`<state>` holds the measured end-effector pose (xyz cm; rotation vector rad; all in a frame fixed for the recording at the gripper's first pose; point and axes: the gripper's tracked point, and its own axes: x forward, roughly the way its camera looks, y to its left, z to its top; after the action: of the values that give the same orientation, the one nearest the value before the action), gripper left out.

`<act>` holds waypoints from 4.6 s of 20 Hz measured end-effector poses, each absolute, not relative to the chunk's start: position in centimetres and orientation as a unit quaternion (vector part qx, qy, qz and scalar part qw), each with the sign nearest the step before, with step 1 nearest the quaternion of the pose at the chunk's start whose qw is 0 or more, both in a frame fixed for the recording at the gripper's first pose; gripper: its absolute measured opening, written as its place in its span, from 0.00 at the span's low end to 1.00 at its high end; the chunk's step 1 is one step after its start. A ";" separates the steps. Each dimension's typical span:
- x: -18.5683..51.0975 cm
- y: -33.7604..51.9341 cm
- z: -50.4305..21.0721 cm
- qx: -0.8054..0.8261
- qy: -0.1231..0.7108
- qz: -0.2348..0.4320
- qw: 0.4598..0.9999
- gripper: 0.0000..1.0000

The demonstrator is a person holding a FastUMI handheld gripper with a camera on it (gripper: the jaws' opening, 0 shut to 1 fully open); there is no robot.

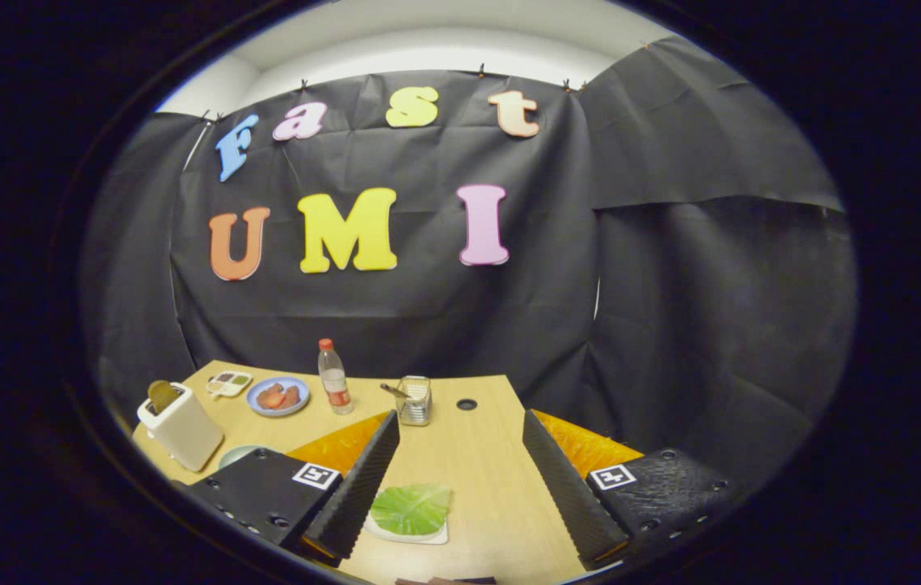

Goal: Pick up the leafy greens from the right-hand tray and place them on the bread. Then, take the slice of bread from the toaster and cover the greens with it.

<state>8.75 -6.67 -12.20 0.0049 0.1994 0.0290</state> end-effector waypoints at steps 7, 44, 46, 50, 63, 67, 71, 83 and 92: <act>14.4 -5.6 -22.7 -0.011 0.215 0.048 0.975 0.95; 20.4 0.3 -37.4 -0.050 0.386 -0.003 0.921 0.01; 19.5 1.4 -36.8 -0.049 0.379 0.000 0.924 0.01; 17.8 3.5 -34.5 -0.061 0.356 0.007 0.932 0.01; 8.6 17.5 -27.0 -0.056 0.307 0.087 0.946 0.01; 6.9 23.2 -26.3 -0.057 0.310 0.126 0.941 0.01; 6.1 29.2 -26.5 -0.065 0.314 0.177 0.931 0.01; 11.0 36.9 -32.5 -0.042 0.376 0.183 0.907 0.01; 15.2 35.0 -36.8 -0.037 0.416 0.137 0.898 0.05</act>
<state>15.23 35.04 -36.79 -0.0762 0.8623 0.2829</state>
